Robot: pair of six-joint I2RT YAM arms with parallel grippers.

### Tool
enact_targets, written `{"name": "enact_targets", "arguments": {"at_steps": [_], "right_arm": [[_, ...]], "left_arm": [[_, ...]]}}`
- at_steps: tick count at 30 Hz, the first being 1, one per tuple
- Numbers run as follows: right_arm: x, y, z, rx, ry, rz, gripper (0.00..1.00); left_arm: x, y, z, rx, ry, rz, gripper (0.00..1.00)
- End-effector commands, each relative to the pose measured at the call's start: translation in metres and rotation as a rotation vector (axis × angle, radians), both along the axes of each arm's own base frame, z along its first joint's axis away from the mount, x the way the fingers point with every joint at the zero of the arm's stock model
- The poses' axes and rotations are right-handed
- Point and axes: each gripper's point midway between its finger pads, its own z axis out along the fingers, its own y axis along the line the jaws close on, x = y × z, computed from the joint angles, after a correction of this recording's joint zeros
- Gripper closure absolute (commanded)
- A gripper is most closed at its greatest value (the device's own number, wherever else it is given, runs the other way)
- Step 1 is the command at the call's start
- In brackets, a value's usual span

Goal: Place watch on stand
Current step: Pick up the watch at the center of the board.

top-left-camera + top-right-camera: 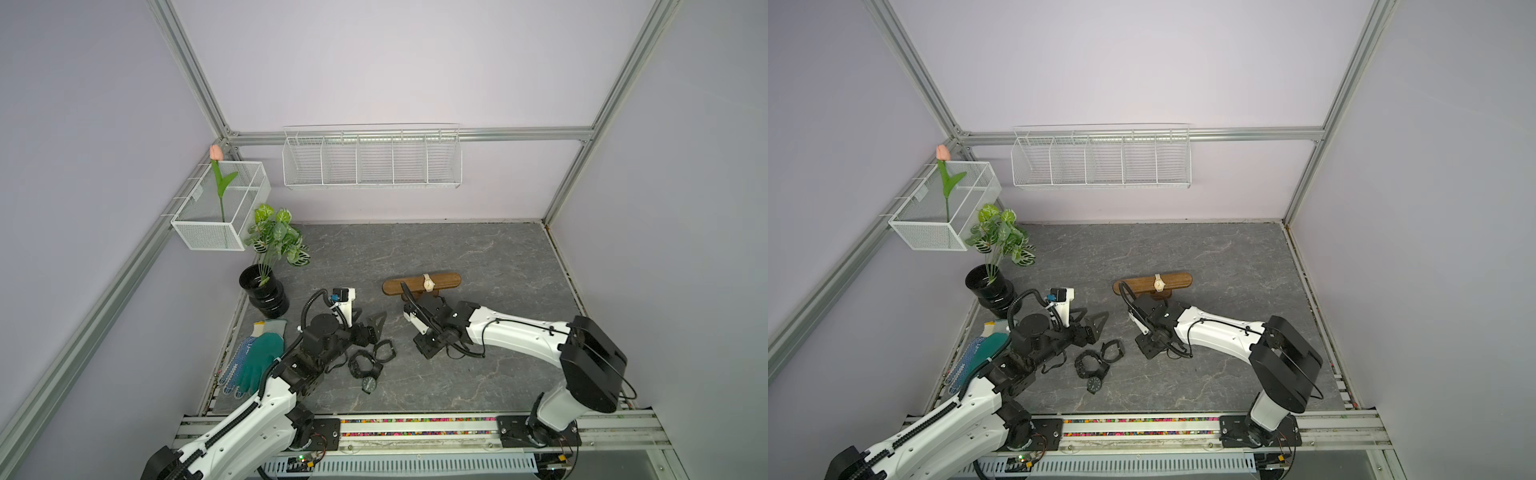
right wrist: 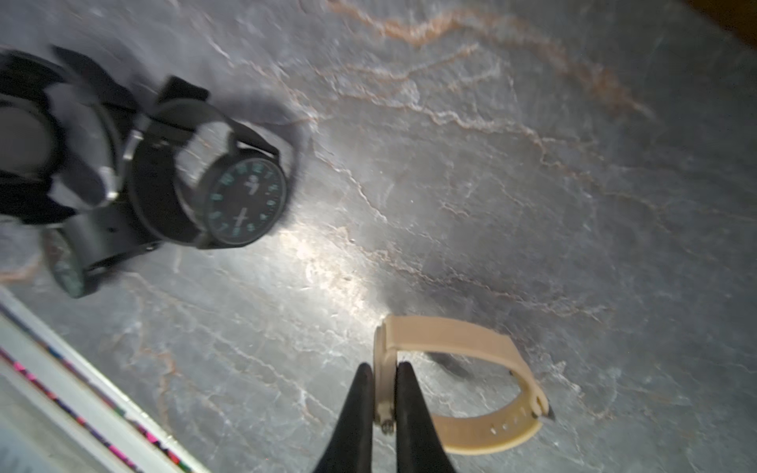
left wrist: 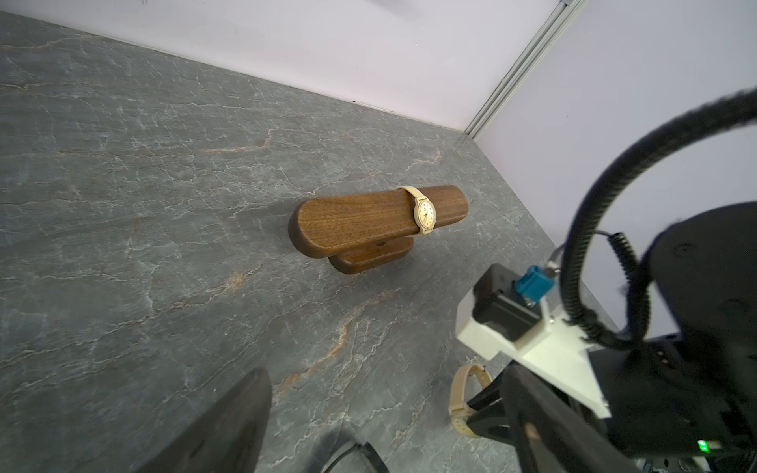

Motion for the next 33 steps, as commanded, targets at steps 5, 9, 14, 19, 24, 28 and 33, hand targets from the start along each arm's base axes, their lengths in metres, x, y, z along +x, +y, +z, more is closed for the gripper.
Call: {"name": "enact_targets", "arguments": {"at_steps": [5,9,14,19,24,28,33], "right_arm": [[0.005,0.006,0.061,0.254,-0.059,0.0,0.89],[0.004,0.011,0.107,0.409,-0.095,0.004,0.89],[0.003,0.014,0.159,0.565,-0.179,0.015,0.88],[-0.001,0.016,0.186,0.663,-0.206,0.03,0.88],[-0.002,0.016,0.208,0.736,-0.248,0.025,0.88],[-0.006,0.019,0.221,0.786,-0.249,0.044,0.88],[-0.009,0.025,0.236,0.872,-0.232,0.045,0.89]], "left_arm": [[-0.002,0.001,-0.003,-0.009,-0.017,-0.004,0.1],[-0.006,-0.007,0.005,-0.064,-0.051,-0.051,0.11],[-0.014,-0.023,0.024,-0.163,-0.088,-0.145,0.15],[-0.025,-0.039,0.048,-0.243,-0.146,-0.26,0.19],[-0.026,-0.04,0.062,-0.25,-0.223,-0.276,0.2],[-0.031,-0.044,0.073,-0.256,-0.285,-0.323,0.2],[-0.034,-0.054,0.082,-0.253,-0.317,-0.388,0.23]]}}
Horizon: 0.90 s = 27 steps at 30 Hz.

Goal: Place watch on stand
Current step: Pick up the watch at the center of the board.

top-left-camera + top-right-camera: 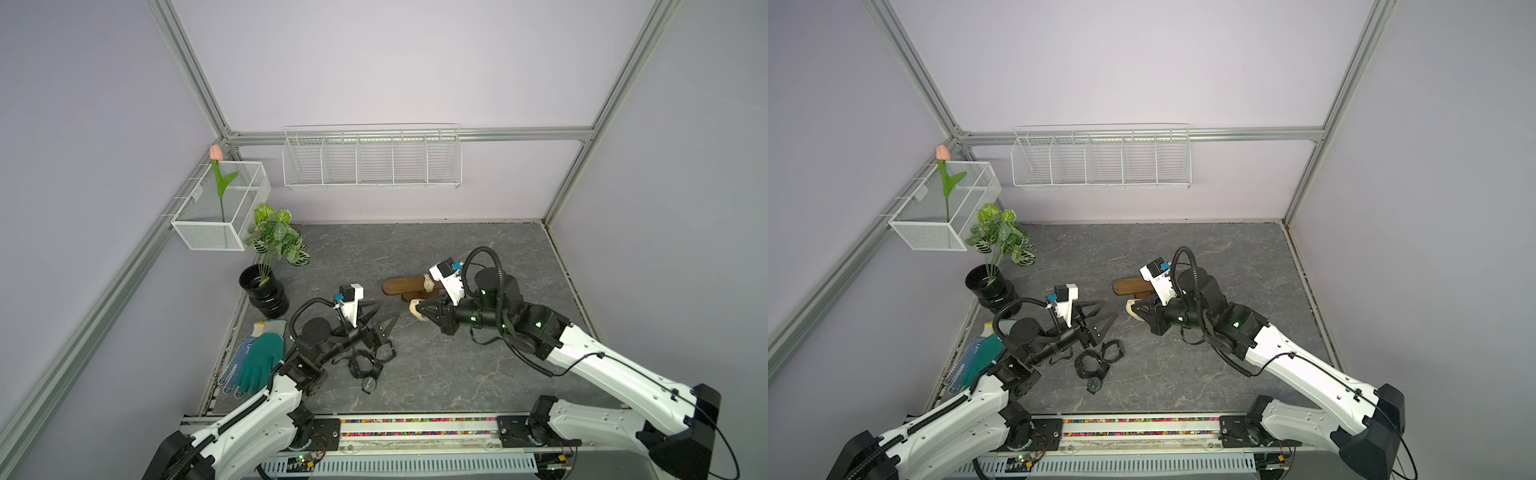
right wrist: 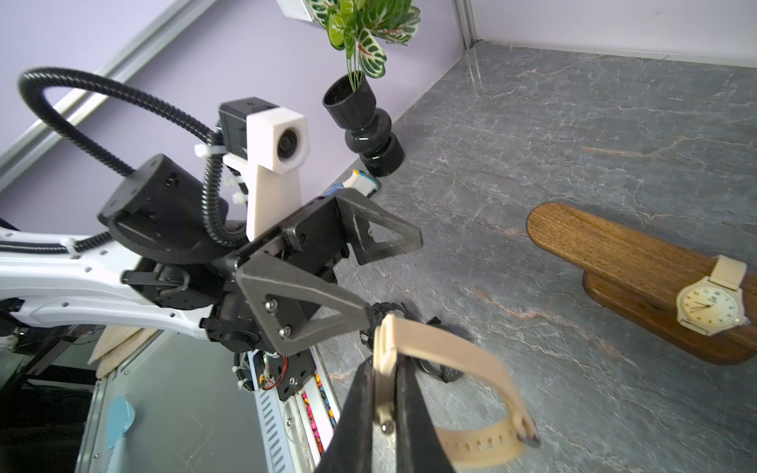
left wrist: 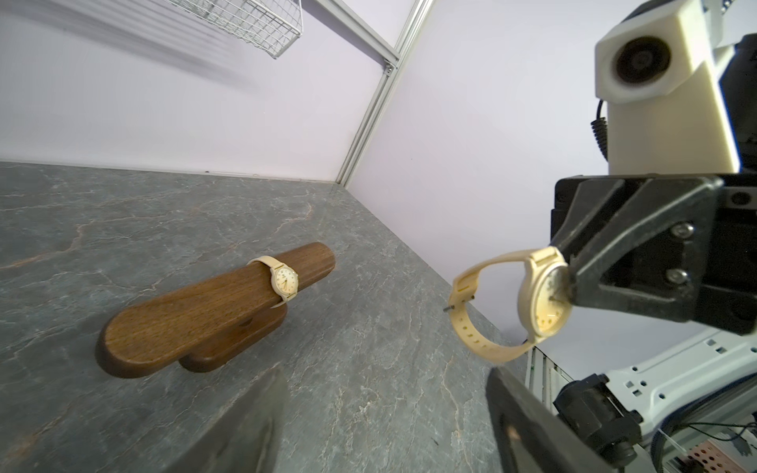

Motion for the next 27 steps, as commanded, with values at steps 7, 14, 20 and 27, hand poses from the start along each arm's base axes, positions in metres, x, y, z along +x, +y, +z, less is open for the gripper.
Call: {"name": "enact_targets", "arguments": {"at_steps": [7,14,20,27], "right_arm": [[-0.01,0.012,0.026,0.151,0.021,0.064,0.89],[-0.015,0.017,0.025,0.174,0.031,0.092,0.89],[-0.017,0.02,0.023,0.178,0.031,0.114,0.89],[-0.017,0.023,0.016,0.175,0.038,0.122,0.89]], "left_arm": [[-0.011,-0.025,0.039,-0.063,-0.11,-0.171,0.3],[-0.019,-0.041,0.044,-0.068,-0.125,-0.266,0.37],[-0.03,-0.051,0.044,-0.048,-0.149,-0.337,0.4],[-0.031,-0.056,0.046,-0.042,-0.15,-0.37,0.5]]}}
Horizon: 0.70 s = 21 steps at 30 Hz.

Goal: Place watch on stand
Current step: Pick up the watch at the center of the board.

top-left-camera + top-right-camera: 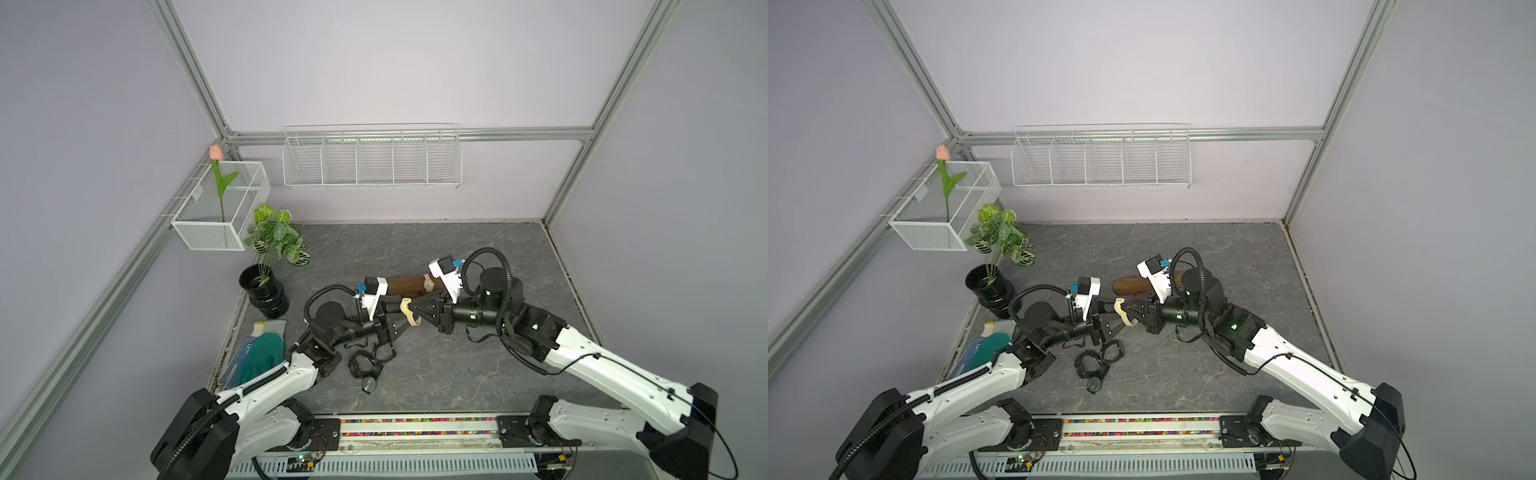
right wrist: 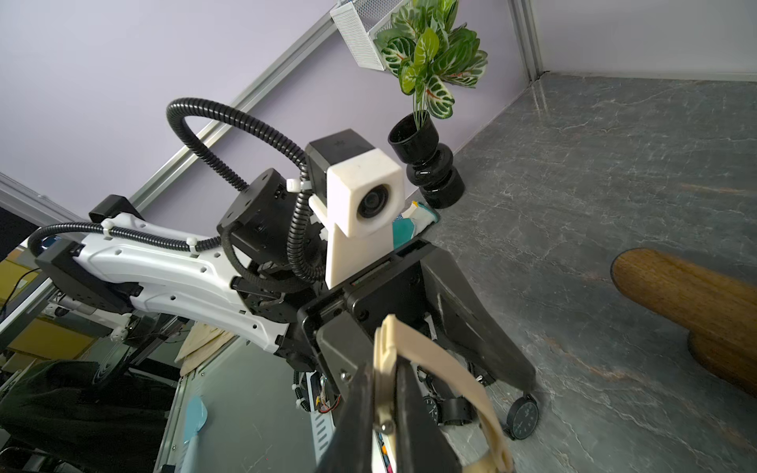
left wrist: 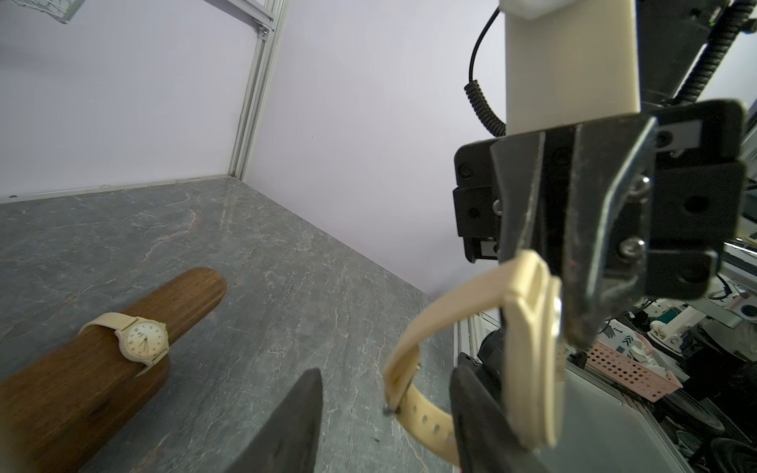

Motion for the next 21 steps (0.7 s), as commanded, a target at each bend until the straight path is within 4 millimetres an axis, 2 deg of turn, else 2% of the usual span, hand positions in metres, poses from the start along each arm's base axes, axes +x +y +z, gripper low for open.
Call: {"name": "enact_targets", "arguments": {"at_steps": [1,9,12,20,21], "right_arm": [[-0.004,0.005,-0.011,0.002,0.015,0.028,0.89],[-0.005,0.008,-0.017,0.019,0.033,0.038,0.89],[-0.004,0.007,-0.021,0.012,0.037,0.031,0.89],[0.0,0.001,-0.024,0.001,0.024,-0.011,0.89],[0.0,-0.001,-0.037,-0.025,0.041,-0.017,0.89]], "left_arm": [[-0.007,-0.005,0.019,-0.027,-0.056,-0.051,0.52],[0.003,-0.007,0.012,0.004,-0.035,-0.012,0.7],[0.007,-0.004,0.011,0.002,-0.039,0.023,0.8],[0.025,0.007,0.003,0.047,-0.027,0.166,0.99],[0.028,0.009,0.002,0.049,-0.026,0.186,1.0]]}}
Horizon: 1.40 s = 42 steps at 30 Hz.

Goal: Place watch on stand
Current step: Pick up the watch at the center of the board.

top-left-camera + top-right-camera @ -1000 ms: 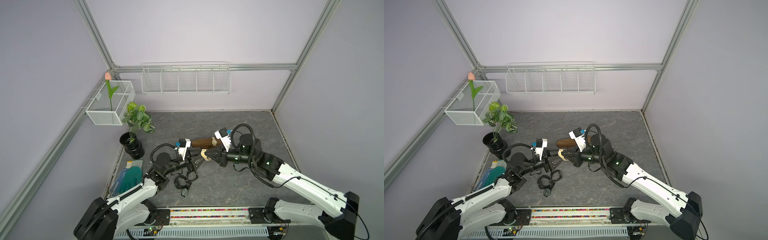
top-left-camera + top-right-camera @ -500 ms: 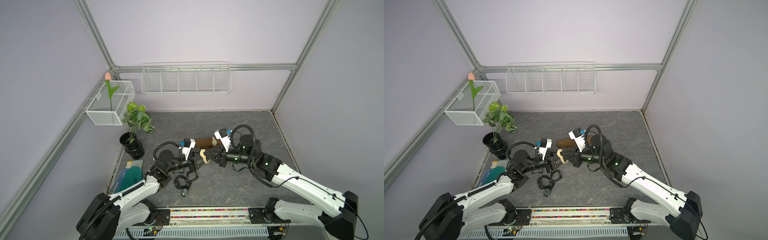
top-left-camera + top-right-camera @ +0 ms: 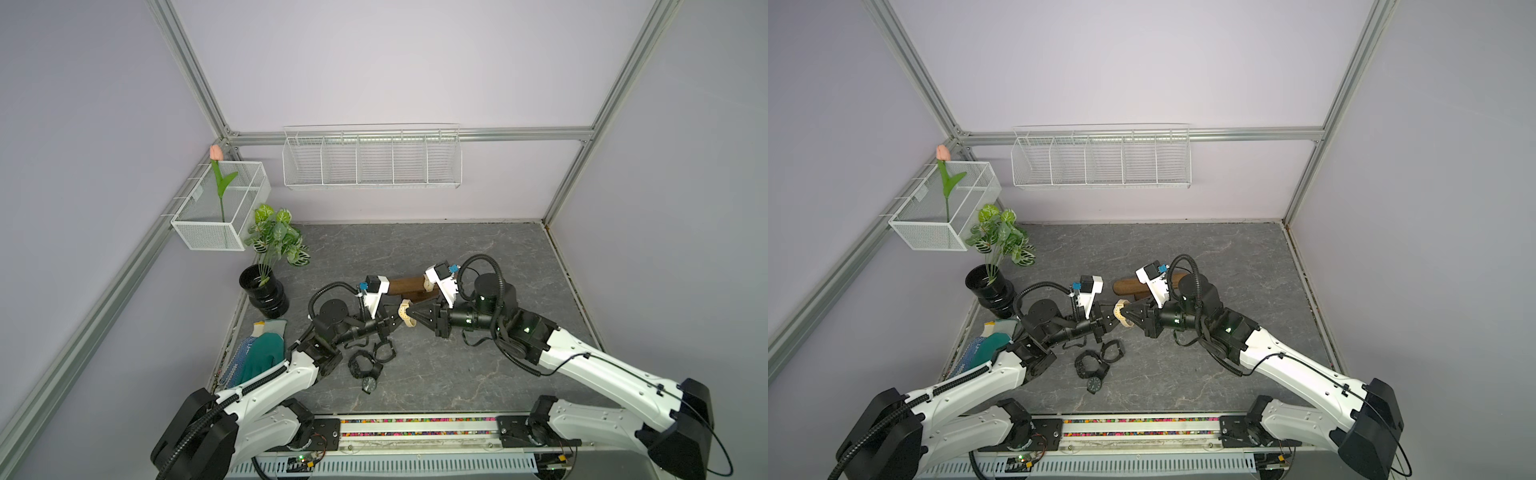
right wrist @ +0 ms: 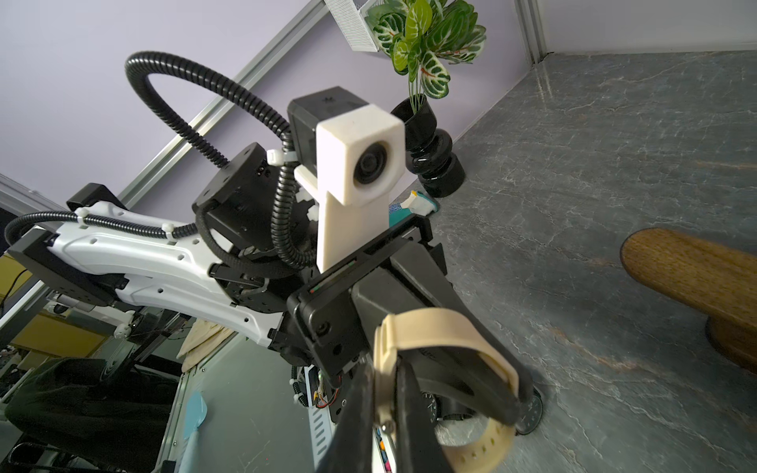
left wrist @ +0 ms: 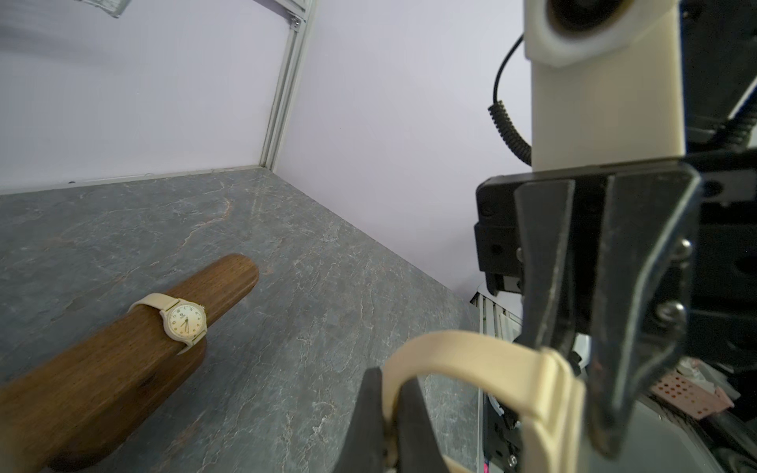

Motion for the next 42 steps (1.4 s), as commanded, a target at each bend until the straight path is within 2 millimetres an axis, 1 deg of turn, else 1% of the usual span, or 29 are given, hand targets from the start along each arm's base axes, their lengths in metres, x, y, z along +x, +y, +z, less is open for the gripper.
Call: {"name": "enact_targets", "arguments": {"at_steps": [1,3,5,7,9,11,14,16,18,19,23,25,27,33,35,38,42], "right_arm": [[-0.001,-0.005,-0.015,-0.027,0.012,-0.022,0.89],[0.0,-0.007,-0.019,-0.04,0.011,-0.032,0.88],[0.001,-0.009,-0.023,-0.049,0.008,-0.042,0.83],[0.001,-0.012,-0.024,-0.055,0.006,-0.053,0.78],[0.003,-0.016,-0.025,-0.058,-0.002,-0.071,0.65],[0.007,-0.022,-0.027,-0.079,-0.018,-0.104,0.57],[0.015,-0.034,-0.037,-0.143,-0.05,-0.166,0.39],[0.018,-0.042,-0.043,-0.178,-0.084,-0.189,0.27],[0.025,-0.052,-0.05,-0.212,-0.118,-0.231,0.2],[0.028,-0.056,-0.052,-0.226,-0.129,-0.248,0.18],[0.039,-0.065,-0.062,-0.27,-0.136,-0.275,0.16],[0.045,-0.069,-0.066,-0.268,-0.084,-0.293,0.16],[0.047,-0.07,-0.069,-0.241,-0.012,-0.272,0.17],[0.043,-0.077,-0.074,-0.228,0.027,-0.248,0.17],[0.041,-0.079,-0.076,-0.226,0.048,-0.247,0.17],[0.035,-0.077,-0.077,-0.208,0.069,-0.219,0.18],[0.035,-0.08,-0.088,-0.242,0.081,-0.226,0.22]], "left_arm": [[0.011,0.007,0.013,-0.007,-0.039,0.092,1.0],[0.016,0.012,0.012,-0.001,-0.029,0.136,1.0],[0.022,0.017,0.012,0.011,-0.028,0.183,1.0],[0.034,0.026,0.009,0.038,-0.009,0.274,1.0],[0.046,0.034,0.001,0.108,0.003,0.354,1.0],[0.054,0.043,-0.005,0.171,0.009,0.418,1.0],[0.069,0.057,-0.01,0.219,0.028,0.533,1.0],[0.078,0.064,-0.014,0.245,0.074,0.6,1.0],[0.082,0.065,-0.017,0.266,0.12,0.62,1.0],[0.083,0.063,-0.017,0.27,0.133,0.616,1.0],[0.081,0.048,-0.018,0.319,0.154,0.576,1.0],[0.075,0.035,-0.017,0.388,0.119,0.555,1.0],[0.068,0.02,-0.018,0.462,0.082,0.526,1.0],[0.059,-0.01,-0.019,0.502,0.059,0.456,1.0],[0.058,-0.017,-0.022,0.511,0.057,0.44,1.0],[0.056,-0.026,-0.027,0.519,0.062,0.414,1.0],[0.055,-0.034,-0.029,0.526,0.062,0.393,1.0]]}}
